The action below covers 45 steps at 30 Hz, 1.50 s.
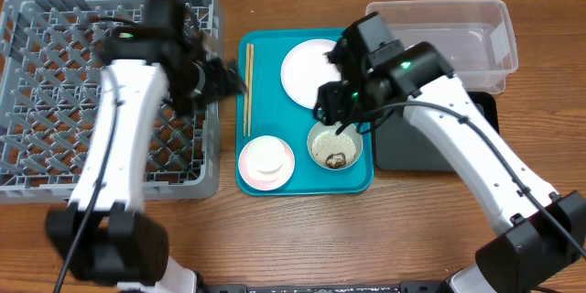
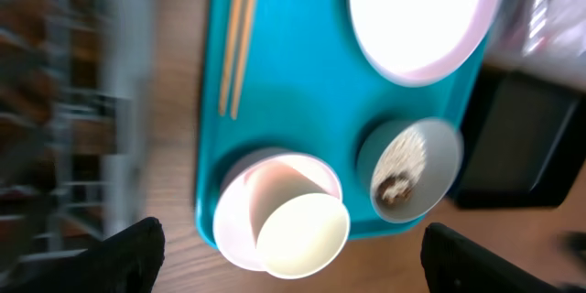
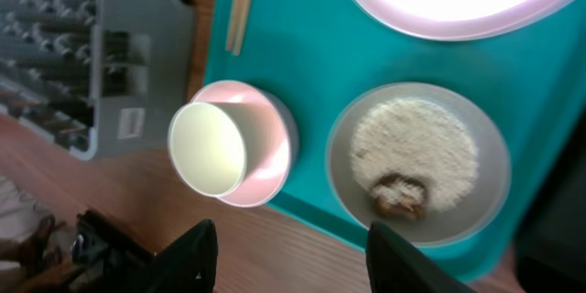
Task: Sort waste into correct bins and load items into the dishwasher
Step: 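Grasp the white cup off the pink saucer with the right gripper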
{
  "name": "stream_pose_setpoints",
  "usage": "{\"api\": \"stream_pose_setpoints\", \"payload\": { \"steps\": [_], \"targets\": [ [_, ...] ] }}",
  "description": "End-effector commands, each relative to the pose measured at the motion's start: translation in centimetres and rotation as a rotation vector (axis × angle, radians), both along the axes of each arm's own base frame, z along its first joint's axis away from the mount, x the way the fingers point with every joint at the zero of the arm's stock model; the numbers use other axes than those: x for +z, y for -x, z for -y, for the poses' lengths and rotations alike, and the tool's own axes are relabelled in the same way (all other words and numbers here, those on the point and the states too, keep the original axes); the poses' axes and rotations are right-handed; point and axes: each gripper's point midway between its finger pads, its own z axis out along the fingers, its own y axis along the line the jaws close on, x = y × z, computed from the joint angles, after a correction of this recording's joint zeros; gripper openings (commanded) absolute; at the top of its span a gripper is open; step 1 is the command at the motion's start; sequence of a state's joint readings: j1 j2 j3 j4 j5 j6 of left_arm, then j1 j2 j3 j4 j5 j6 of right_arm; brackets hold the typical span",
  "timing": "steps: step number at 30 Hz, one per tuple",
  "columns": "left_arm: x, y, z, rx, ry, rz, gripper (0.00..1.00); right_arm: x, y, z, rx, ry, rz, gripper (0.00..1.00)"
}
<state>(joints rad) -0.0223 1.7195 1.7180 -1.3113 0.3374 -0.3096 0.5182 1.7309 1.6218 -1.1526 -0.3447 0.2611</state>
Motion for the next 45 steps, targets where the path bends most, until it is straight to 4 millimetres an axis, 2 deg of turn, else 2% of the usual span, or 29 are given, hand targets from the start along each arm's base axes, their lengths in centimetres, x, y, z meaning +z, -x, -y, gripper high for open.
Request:
{"api": "stream_pose_setpoints", "payload": {
  "steps": [1, 5, 7, 9, 11, 13, 16, 19, 22, 26, 28, 30, 33, 36, 39, 42, 45],
  "targets": [
    [7.0, 1.1, -1.8, 0.062, -0.041, 0.185, 0.91, 0.0, 1.9, -2.7, 0.102, -0.043, 0.016, 0.54],
    [11.2, 4.8, -1.8, 0.068, -0.017, 0.278, 0.82, -2.1, 3.4, -5.6, 0.184, -0.060, 0.042, 0.54],
    [12.9, 6.7, -2.8, 0.096, -0.073, 0.337, 0.81, -3.7, 4.2, -6.6, 0.208, -0.047, 0.038, 0.49],
    [14.6, 8.7, -4.7, 0.149, -0.171, 0.407, 0.84, -5.5, 4.3, -6.6, 0.171, 0.007, 0.030, 0.47],
    [15.9, 10.4, -6.1, 0.196, -0.244, 0.458, 0.97, -6.9, 3.7, -6.0, 0.118, 0.078, 0.046, 0.47],
    [16.6, 12.3, -7.3, 0.266, -0.288, 0.476, 1.00, -7.6, 3.0, -5.8, 0.094, 0.112, 0.067, 0.48],
    [16.5, 13.8, -7.6, 0.307, -0.284, 0.454, 1.00, -8.0, 2.5, -6.6, 0.098, 0.092, 0.078, 0.47],
    [15.5, 14.7, -7.5, 0.354, -0.256, 0.388, 1.00, -9.3, 2.3, -7.2, 0.100, 0.098, 0.069, 0.44],
    [14.2, 14.4, -7.1, 0.340, -0.241, 0.346, 1.00, -10.8, 2.4, -7.2, 0.094, 0.119, 0.036, 0.41],
    [11.6, 13.4, -6.4, 0.311, -0.216, 0.276, 1.00, -11.5, 2.6, -7.2, 0.090, 0.125, 0.015, 0.27],
    [10.3, 12.6, -5.6, 0.285, -0.179, 0.247, 1.00, -11.2, 2.9, -7.6, 0.101, 0.100, 0.002, 0.21],
    [9.3, 11.7, -4.9, 0.267, -0.142, 0.223, 1.00, -10.8, 3.2, -7.9, 0.110, 0.074, -0.014, 0.05],
    [8.3, 10.4, -3.8, 0.236, -0.085, 0.200, 1.00, -9.6, 3.4, -7.8, 0.110, 0.050, -0.014, 0.04],
    [8.4, 9.1, -2.2, 0.156, -0.009, 0.219, 1.00, -7.7, 3.1, -6.9, 0.091, 0.032, 0.009, 0.04],
    [8.8, 7.8, -0.6, 0.098, 0.077, 0.249, 1.00, -4.8, 2.3, -5.8, 0.057, -0.002, 0.048, 0.04],
    [9.9, 6.7, 1.5, 0.022, 0.211, 0.287, 1.00, -0.7, 1.1, -4.6, 0.025, -0.083, 0.109, 0.04],
    [11.4, 6.0, 3.7, -0.076, 0.375, 0.320, 1.00, 4.8, 0.1, -3.6, 0.067, -0.252, 0.191, 0.04]
  ]
}}
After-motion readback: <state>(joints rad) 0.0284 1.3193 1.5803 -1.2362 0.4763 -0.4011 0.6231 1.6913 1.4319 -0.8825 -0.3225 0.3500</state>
